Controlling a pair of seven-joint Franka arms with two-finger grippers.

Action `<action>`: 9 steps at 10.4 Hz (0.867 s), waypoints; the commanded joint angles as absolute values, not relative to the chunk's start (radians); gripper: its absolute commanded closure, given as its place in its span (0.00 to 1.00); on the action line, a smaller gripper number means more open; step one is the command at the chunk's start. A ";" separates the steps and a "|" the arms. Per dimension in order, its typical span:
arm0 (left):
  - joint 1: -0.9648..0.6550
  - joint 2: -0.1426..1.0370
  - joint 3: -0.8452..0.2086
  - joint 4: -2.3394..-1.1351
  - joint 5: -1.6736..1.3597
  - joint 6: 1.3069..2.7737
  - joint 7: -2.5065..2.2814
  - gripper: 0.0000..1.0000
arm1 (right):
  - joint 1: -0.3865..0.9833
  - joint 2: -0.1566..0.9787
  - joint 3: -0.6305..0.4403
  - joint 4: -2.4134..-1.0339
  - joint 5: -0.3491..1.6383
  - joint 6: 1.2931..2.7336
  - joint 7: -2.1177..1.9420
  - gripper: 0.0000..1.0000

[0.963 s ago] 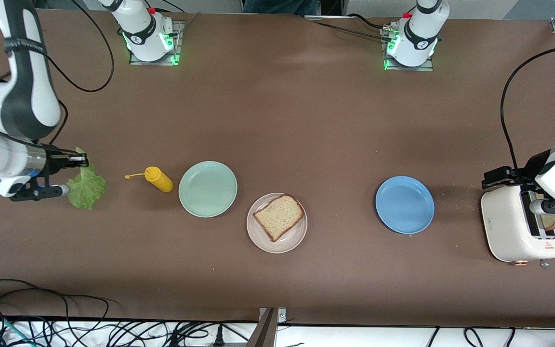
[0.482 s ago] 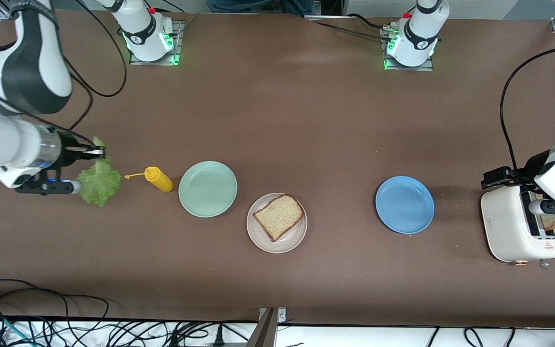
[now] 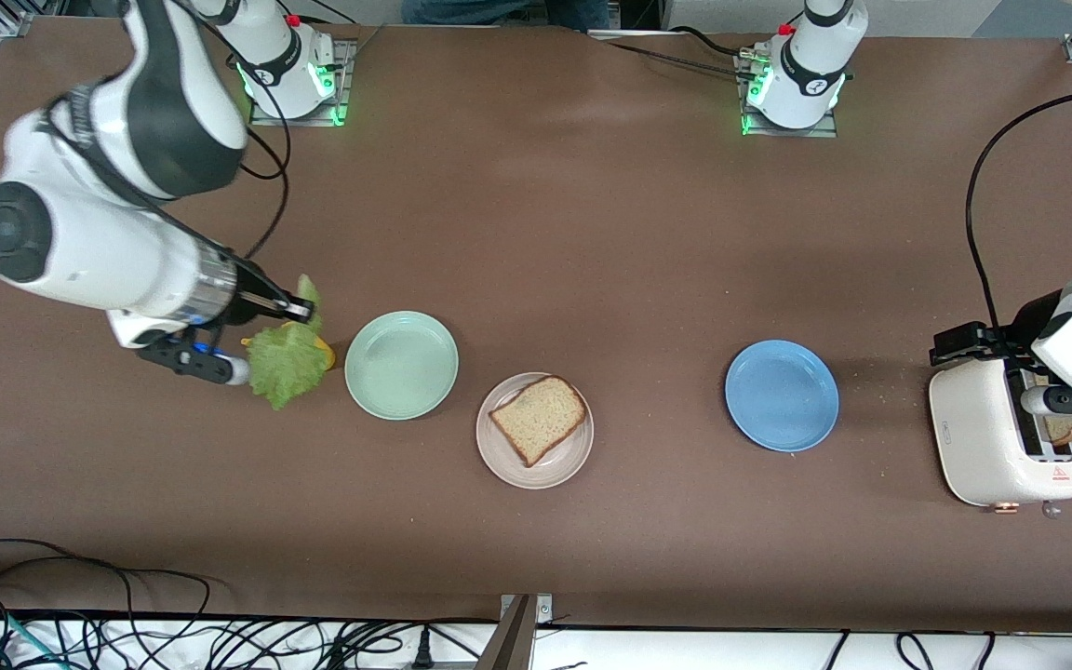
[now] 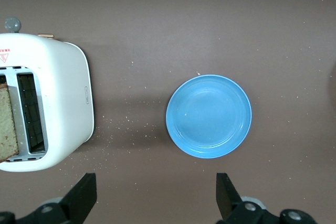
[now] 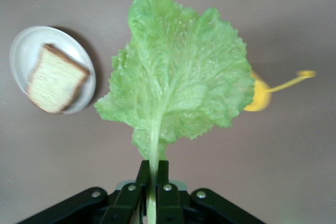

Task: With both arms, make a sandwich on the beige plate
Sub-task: 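Lift the lettuce and carry it over the beige plate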

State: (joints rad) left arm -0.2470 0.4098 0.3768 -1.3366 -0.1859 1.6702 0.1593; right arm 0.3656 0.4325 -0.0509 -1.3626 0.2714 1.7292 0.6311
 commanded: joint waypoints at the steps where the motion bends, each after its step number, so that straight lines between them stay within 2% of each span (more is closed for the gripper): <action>1: -0.253 0.397 0.376 -1.350 -0.155 1.683 0.146 0.00 | 0.518 0.530 -0.063 -1.325 0.293 1.929 0.875 0.92; 6: -0.255 0.397 0.377 -1.350 -0.155 1.683 0.144 0.00 | 0.666 0.731 -0.063 -1.325 0.288 2.414 0.928 0.92; 9: -0.253 0.397 0.376 -1.351 -0.155 1.683 0.146 0.00 | 0.709 0.816 -0.064 -1.325 0.261 2.545 0.892 0.92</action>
